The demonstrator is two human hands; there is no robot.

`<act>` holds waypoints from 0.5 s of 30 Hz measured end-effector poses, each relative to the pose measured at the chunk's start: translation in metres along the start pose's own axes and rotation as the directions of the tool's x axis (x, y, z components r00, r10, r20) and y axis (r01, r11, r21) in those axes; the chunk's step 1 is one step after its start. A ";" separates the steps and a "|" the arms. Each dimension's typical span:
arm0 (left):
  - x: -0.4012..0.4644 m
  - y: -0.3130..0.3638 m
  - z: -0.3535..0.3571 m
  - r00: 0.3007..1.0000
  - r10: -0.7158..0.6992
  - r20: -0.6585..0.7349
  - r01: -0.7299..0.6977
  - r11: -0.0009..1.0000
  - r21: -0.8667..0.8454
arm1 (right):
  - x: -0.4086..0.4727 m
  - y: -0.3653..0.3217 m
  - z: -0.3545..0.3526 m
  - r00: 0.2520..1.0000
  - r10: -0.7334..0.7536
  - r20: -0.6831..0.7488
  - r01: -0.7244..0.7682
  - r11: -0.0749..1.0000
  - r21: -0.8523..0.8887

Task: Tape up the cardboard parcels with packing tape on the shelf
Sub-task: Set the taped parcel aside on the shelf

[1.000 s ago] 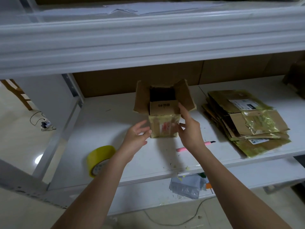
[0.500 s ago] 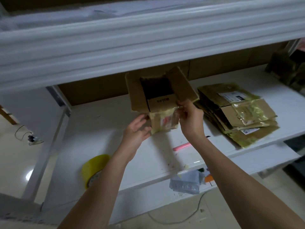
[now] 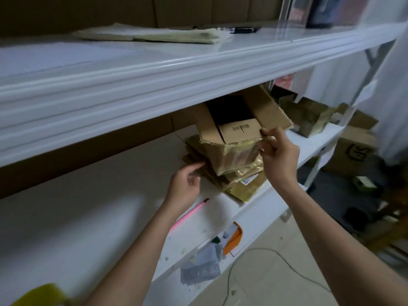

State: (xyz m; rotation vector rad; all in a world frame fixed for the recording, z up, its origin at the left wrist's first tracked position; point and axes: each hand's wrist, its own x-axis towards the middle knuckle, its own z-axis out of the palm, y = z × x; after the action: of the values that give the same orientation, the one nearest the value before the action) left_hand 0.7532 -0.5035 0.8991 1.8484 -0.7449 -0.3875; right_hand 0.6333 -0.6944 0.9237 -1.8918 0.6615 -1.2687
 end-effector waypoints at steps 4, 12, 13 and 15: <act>0.035 0.016 0.051 0.998 0.009 0.059 -0.009 1.000 0.002 | 0.032 0.038 -0.039 0.997 0.047 -0.054 -0.048 0.999 -0.013; 0.131 0.061 0.198 0.996 -0.020 0.082 0.024 0.998 -0.050 | 0.138 0.155 -0.091 0.997 0.079 -0.009 -0.079 0.997 0.022; 0.142 0.067 0.220 0.994 -0.049 0.095 0.055 0.996 -0.063 | 0.152 0.172 -0.099 0.997 0.081 0.005 -0.081 0.997 0.015; 0.162 0.077 0.261 0.989 -0.082 0.122 0.090 0.994 -0.061 | 0.179 0.205 -0.113 0.997 0.069 0.034 -0.069 0.998 -0.008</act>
State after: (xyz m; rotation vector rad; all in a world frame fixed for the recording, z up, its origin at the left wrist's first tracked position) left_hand 0.6996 -0.8150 0.8802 1.8110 -0.7262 -0.5760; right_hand 0.5930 -0.9830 0.8790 -1.8759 0.7083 -1.1894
